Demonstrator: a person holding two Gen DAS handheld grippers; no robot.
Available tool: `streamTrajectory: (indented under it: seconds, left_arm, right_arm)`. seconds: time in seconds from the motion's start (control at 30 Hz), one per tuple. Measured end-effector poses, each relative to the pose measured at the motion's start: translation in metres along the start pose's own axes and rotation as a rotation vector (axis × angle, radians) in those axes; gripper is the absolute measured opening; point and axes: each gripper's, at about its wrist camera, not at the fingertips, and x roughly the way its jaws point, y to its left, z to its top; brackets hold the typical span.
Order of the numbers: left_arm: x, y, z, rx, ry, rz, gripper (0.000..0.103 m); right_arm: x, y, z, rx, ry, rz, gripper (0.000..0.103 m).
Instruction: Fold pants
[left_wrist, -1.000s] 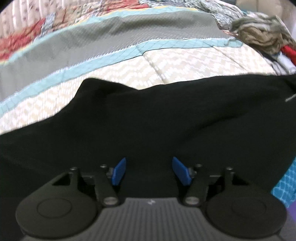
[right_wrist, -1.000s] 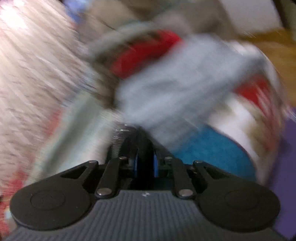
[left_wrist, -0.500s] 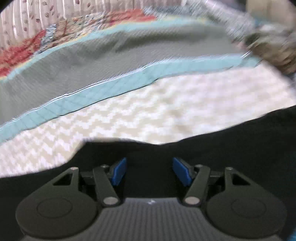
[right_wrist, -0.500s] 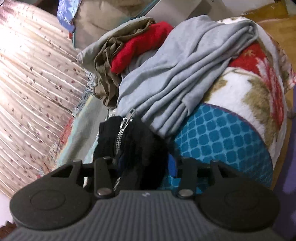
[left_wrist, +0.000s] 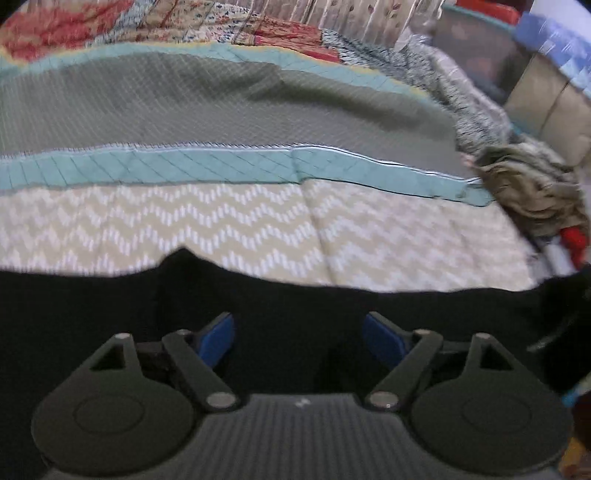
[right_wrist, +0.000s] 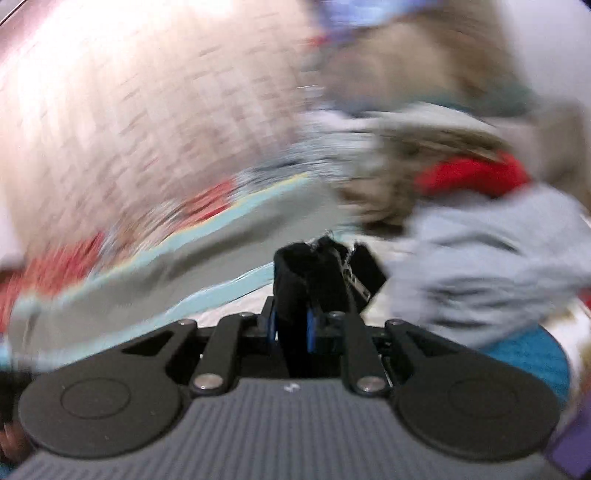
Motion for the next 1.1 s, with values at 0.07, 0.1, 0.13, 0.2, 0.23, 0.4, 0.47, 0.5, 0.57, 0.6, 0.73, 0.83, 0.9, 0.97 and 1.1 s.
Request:
streamTrajectory:
  seconds: [0.07,0.1,0.13,0.2,0.23,0.4,0.47,0.5,0.57,0.6,0.73,0.83,0.9,0.97,1.1]
  left_arm:
    - [-0.005,0.004,-0.008,-0.024,0.022,-0.048,0.082]
    - [-0.007,0.006,-0.012,-0.036,0.035,-0.068,0.082]
    - [-0.007,0.007,-0.017,-0.046,0.047,-0.079,0.082]
    - [-0.004,0.011,-0.026,-0.053,0.064,-0.078,0.082]
    - [-0.002,0.013,-0.031,-0.051,0.075,-0.069,0.082]
    - [0.004,0.022,-0.053,-0.063,0.131,-0.054,0.081]
    - [0.001,0.021,-0.055,-0.047,0.122,-0.054,0.081]
    - [-0.003,0.023,-0.056,-0.045,0.119,-0.057,0.081]
    - [-0.006,0.021,-0.053,-0.052,0.111,-0.065,0.081]
    - [-0.008,0.020,-0.051,-0.057,0.105,-0.070,0.081]
    - [-0.007,0.010,-0.041,-0.055,0.083,-0.100,0.077]
    - [0.001,-0.010,-0.031,-0.002,0.081,-0.102,0.067]
    - [0.009,-0.029,-0.024,0.042,0.075,-0.116,0.055]
    - [0.019,-0.046,-0.016,0.075,0.073,-0.139,0.044]
    - [0.036,-0.074,-0.006,0.121,0.068,-0.156,0.038]
  right_arm:
    - [0.011,0.039,-0.009,-0.118,0.049,0.072,0.018]
    - [0.015,0.055,-0.016,-0.164,0.072,0.101,0.018]
    - [0.020,0.069,-0.024,-0.206,0.098,0.130,0.018]
    - [0.032,0.097,-0.043,-0.262,0.171,0.189,0.018]
    - [0.038,0.109,-0.054,-0.275,0.212,0.219,0.018]
    - [0.070,0.153,-0.110,-0.417,0.396,0.194,0.024]
    - [0.069,0.156,-0.114,-0.444,0.368,0.205,0.036]
    - [0.069,0.157,-0.111,-0.445,0.380,0.223,0.048]
    - [0.064,0.156,-0.103,-0.423,0.393,0.254,0.050]
    - [0.059,0.153,-0.098,-0.405,0.387,0.259,0.050]
    - [0.035,0.136,-0.077,-0.280,0.290,0.291,0.049]
    - [0.029,0.122,-0.069,-0.184,0.216,0.231,0.031]
    - [0.041,0.111,-0.066,-0.152,0.206,0.148,0.021]
    - [0.049,0.098,-0.064,-0.112,0.203,0.071,0.021]
    - [0.053,0.064,-0.055,0.002,0.177,-0.028,0.022]
